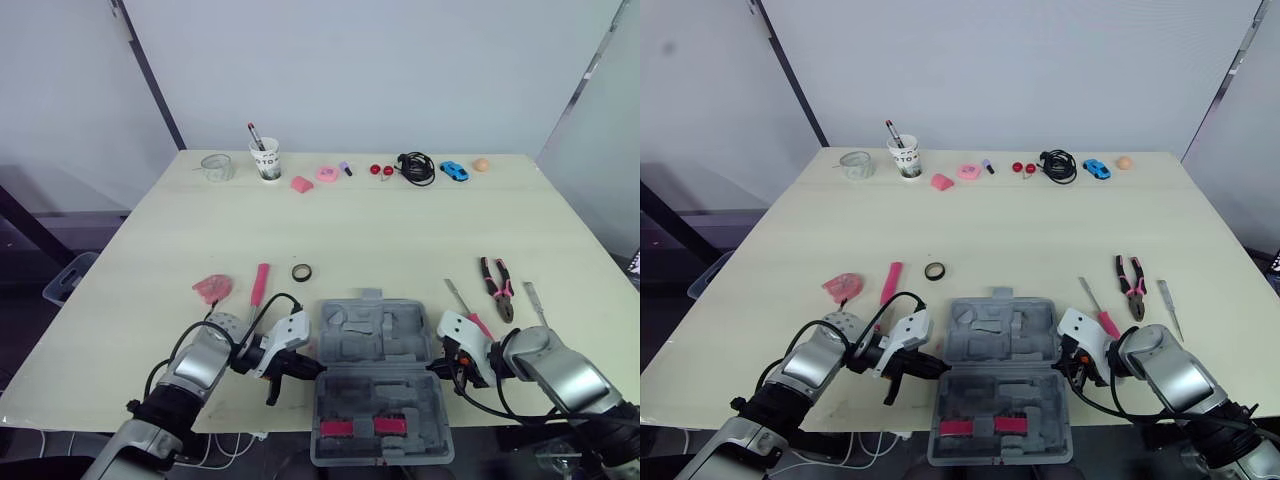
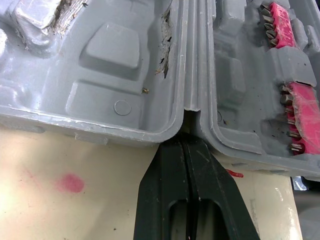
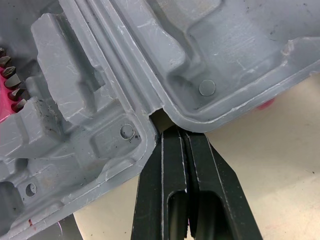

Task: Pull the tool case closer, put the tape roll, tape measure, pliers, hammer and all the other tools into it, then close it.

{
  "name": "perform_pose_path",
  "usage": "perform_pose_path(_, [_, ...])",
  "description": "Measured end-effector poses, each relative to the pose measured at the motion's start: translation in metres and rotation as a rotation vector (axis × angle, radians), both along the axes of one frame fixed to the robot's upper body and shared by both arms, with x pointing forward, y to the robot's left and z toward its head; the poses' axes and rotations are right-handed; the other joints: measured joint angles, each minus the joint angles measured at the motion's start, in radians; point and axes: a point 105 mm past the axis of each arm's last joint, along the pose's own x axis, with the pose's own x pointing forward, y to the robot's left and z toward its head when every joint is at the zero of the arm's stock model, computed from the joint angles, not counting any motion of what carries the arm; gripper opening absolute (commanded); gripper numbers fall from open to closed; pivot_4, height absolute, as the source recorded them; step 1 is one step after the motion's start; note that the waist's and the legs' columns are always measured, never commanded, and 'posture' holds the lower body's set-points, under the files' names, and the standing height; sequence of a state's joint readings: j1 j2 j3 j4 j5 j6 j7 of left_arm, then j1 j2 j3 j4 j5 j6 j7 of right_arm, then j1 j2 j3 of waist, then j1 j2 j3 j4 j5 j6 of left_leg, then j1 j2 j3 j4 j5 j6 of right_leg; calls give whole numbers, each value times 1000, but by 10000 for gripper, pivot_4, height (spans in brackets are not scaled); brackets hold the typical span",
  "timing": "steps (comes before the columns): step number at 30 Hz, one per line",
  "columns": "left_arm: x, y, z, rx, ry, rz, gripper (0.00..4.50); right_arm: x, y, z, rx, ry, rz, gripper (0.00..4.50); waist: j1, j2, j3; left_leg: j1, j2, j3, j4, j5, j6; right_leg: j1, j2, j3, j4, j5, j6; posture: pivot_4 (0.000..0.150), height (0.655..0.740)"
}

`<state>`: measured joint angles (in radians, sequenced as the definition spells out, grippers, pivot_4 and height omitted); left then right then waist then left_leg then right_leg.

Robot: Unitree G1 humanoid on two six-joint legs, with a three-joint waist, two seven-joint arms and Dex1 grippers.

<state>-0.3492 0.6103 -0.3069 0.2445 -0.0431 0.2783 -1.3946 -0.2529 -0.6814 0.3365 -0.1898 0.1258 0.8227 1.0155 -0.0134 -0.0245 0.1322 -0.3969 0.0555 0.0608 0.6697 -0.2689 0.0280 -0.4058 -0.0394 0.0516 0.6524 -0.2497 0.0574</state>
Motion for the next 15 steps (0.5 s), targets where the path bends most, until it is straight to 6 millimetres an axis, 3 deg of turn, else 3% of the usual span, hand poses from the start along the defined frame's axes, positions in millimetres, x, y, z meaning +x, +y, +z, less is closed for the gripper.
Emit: perform_pose_path(15, [0, 0, 0, 0, -4, -2, 0, 0, 0, 0, -1, -5, 3, 351, 0, 0, 0, 0, 0, 0, 0, 0, 0, 0, 0, 0, 0, -2, -3, 1500, 7400])
